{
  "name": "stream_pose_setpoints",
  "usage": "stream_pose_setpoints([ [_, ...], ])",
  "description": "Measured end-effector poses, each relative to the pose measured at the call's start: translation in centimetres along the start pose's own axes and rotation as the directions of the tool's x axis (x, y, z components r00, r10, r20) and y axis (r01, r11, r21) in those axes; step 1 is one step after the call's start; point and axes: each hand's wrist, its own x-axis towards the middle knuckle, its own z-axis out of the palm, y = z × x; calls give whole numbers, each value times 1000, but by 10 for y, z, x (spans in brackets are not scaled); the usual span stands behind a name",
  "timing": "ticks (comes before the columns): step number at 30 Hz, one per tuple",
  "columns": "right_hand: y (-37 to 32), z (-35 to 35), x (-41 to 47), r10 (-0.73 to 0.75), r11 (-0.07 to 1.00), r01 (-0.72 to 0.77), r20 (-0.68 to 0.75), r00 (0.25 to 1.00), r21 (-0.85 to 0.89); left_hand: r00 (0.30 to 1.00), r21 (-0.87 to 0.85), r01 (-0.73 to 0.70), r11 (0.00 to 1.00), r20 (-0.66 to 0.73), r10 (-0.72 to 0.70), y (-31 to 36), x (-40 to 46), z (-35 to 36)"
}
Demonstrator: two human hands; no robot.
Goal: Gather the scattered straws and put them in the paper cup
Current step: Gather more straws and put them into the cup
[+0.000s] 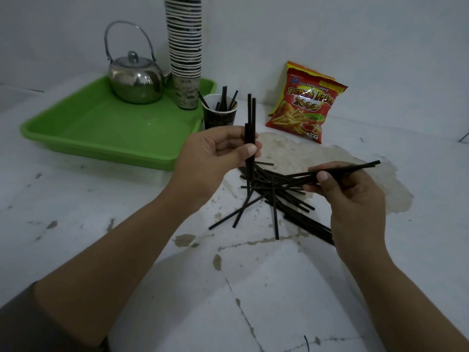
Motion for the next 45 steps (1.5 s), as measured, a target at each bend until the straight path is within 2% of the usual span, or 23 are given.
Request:
stream_pose_setpoints([
  [8,-2,13,6,28,995,-26,-15,1000,98,992,-3,-72,997,-106,71,5,6,-3],
  [14,-26,41,41,-131,981,133,-29,991,142,944,33,-227,973,-239,228,28,33,-17],
  [16,-36,54,59,-197,967,205,-68,978,152,909,100,-304,947,-268,320,39,46,-22],
  [19,-50,78,86,-321,941,330,-111,941,78,850,278,-385,880,-264,456,52,69,-29],
  [23,-57,113,115,-373,927,374,-76,925,9,799,524,-400,752,-202,566,59,99,-34],
  [26,-52,131,128,-415,906,409,-42,909,-107,806,582,-371,723,-185,562,51,115,-36],
  [30,-33,146,131,-391,888,398,76,917,-229,845,569,-343,748,-161,510,29,124,-39],
  [33,-15,154,133,-362,839,402,173,916,-366,884,572,-290,767,-148,444,12,124,-41],
  [38,-6,157,134,-369,751,434,229,901,-497,930,609,-225,761,-100,355,-10,122,-47],
  [42,-4,154,135,-311,673,445,319,895,-591,961,689,-190,699,-15,276,-17,119,-50],
  [45,-2,149,134,-279,677,440,347,895,-591,949,752,-218,622,15,315,-16,118,-52],
])
